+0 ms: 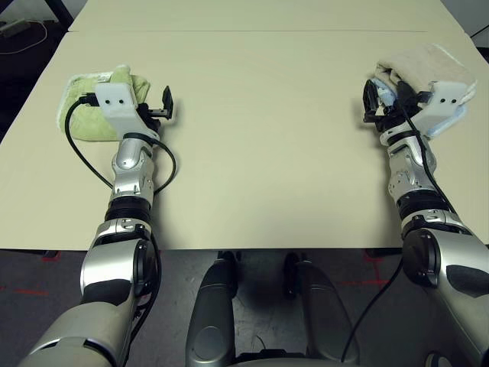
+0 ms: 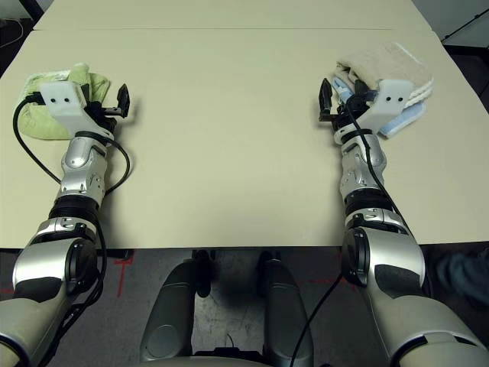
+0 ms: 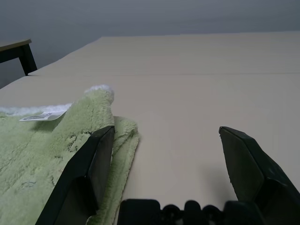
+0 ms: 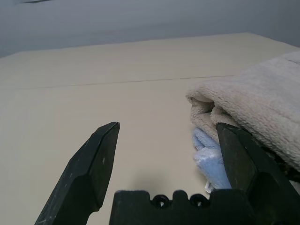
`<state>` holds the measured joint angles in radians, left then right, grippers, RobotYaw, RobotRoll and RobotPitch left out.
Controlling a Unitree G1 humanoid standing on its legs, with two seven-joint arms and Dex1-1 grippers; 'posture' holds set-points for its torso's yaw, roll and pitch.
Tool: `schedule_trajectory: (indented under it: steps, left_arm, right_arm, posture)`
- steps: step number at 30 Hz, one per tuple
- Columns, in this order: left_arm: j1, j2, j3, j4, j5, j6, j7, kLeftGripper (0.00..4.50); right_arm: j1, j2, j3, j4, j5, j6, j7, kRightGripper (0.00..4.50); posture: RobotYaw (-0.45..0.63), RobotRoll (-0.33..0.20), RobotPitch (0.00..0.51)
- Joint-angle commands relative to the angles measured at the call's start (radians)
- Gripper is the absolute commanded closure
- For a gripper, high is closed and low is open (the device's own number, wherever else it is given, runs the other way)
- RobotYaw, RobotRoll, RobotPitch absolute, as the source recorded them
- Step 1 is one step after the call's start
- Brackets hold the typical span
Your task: Fold the towel and set it aside.
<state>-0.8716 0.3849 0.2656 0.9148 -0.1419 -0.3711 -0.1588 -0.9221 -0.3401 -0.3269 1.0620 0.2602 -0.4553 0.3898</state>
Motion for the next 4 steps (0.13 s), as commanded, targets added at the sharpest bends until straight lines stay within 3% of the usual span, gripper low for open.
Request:
schedule_trajectory:
  steps: [1, 4]
  left_arm:
    - [0.001, 0.0, 0.003, 0.006, -0.003, 0.019, 0.008, 0.0]
    - [0.0, 0.004, 0.002, 0.009, 0.002, 0.024, 0.013, 0.0]
  right_arm:
    - [0.004, -0.014, 0.003, 0.002, -0.009, 0.014, -0.002, 0.04]
    - [0.005, -0.014, 0.003, -0.003, -0.015, 0.019, -0.009, 0.04]
  posture:
    - [0.01, 0.0, 0.229]
    - [0.01, 0.0, 0.228]
